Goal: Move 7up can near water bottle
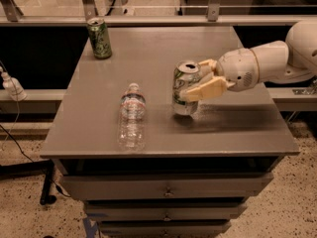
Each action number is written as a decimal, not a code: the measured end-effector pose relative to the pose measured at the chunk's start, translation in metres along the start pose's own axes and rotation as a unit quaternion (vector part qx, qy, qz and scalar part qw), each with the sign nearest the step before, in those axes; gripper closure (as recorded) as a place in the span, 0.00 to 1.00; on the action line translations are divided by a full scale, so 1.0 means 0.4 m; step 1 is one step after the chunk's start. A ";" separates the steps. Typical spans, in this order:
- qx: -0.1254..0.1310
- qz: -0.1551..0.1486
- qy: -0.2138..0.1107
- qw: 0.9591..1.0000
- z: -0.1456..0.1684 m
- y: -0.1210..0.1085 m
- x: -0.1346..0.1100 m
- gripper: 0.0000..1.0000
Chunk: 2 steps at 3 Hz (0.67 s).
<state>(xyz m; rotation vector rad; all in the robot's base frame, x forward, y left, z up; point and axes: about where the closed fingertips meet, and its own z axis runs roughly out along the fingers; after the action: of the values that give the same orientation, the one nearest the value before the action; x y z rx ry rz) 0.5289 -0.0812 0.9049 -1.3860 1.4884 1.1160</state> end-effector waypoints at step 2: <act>-0.040 -0.005 -0.011 0.999 0.076 0.069 0.006 1.00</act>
Offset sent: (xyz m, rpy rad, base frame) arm -0.0412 0.0402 -0.0171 0.0411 0.0154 0.1063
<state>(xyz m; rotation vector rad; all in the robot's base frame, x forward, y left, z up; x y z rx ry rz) 0.5008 -0.0526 0.8959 -1.4305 1.4328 1.1922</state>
